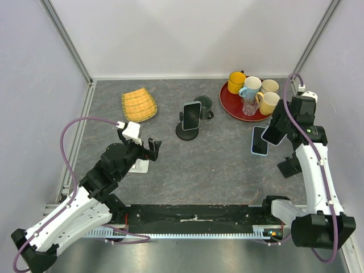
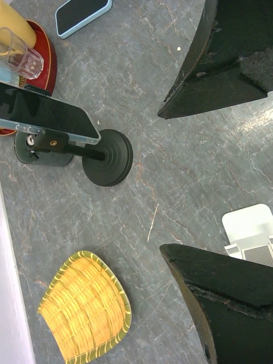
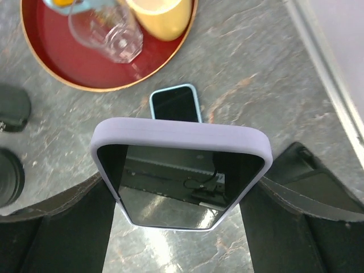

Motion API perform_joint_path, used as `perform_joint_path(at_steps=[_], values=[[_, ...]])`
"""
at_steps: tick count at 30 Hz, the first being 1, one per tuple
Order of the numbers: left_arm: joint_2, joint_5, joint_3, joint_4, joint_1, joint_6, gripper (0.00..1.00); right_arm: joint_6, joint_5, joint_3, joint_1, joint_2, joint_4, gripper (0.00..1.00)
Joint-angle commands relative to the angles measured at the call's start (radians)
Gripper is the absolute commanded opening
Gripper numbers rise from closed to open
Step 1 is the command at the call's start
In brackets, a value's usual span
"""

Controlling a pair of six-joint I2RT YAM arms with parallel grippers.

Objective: Remove the phone from the phone stand

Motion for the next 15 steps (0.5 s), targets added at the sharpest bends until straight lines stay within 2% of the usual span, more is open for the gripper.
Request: perform_joint_path(at_steps=[1, 10, 15], values=[[-0.004, 0.000, 0.003, 0.045, -0.003, 0.043, 0.97, 0.028, -0.060, 0.074, 0.073, 0.038, 0.014, 0.32], [-0.008, -0.009, 0.005, 0.039, -0.003, 0.048, 0.97, 0.087, -0.067, 0.073, 0.296, 0.248, 0.093, 0.32], [-0.010, -0.022, 0.006, 0.035, -0.003, 0.052, 0.97, 0.094, -0.067, 0.116, 0.345, 0.418, 0.110, 0.32]])
